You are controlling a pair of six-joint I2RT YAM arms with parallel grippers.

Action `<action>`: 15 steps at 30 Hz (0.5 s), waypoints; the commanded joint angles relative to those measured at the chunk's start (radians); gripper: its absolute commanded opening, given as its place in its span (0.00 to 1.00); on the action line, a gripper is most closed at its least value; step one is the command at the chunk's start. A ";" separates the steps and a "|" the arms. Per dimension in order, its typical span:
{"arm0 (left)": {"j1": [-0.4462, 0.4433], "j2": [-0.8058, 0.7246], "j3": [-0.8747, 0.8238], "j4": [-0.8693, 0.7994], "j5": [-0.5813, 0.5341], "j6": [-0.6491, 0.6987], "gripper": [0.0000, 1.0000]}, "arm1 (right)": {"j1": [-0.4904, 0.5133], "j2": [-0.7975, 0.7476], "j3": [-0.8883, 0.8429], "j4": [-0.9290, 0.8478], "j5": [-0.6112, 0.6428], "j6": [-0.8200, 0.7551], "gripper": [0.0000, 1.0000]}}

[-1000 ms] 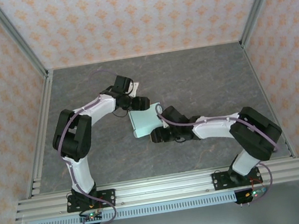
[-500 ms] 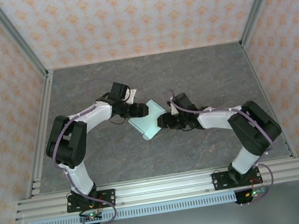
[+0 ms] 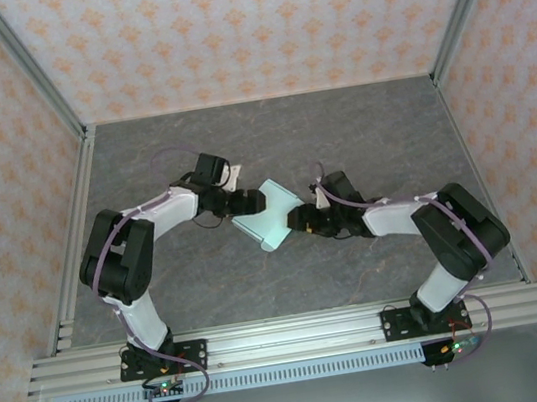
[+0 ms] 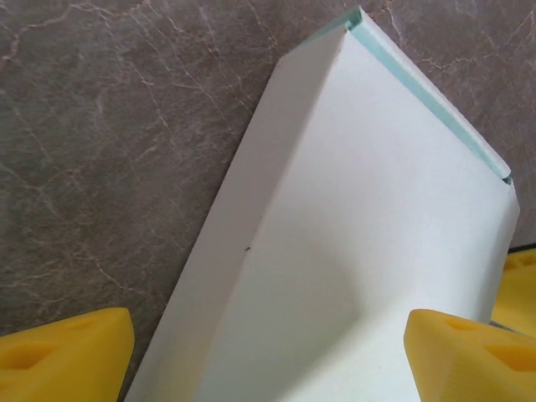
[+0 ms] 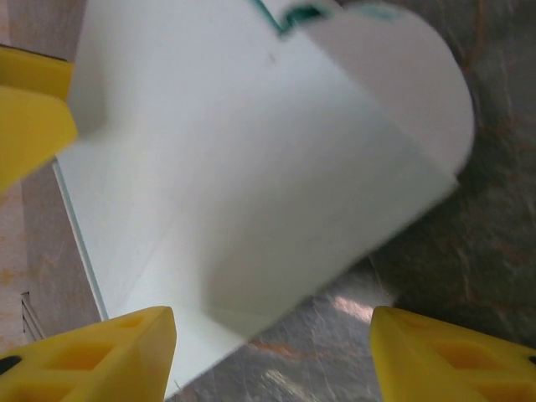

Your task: Fold the paper box

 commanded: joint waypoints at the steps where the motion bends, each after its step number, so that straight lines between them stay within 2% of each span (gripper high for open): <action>1: 0.024 -0.016 0.026 -0.026 0.017 0.029 0.85 | 0.011 -0.037 -0.028 0.102 -0.021 0.071 0.62; 4: 0.043 -0.015 0.016 -0.022 0.042 0.028 0.81 | 0.022 -0.033 -0.039 0.141 -0.014 0.098 0.56; 9: 0.044 -0.012 0.006 -0.025 0.066 0.029 0.68 | 0.027 -0.008 -0.062 0.227 0.007 0.150 0.51; 15: 0.045 0.014 0.016 -0.035 0.074 0.033 0.56 | 0.028 0.033 -0.090 0.346 0.015 0.209 0.38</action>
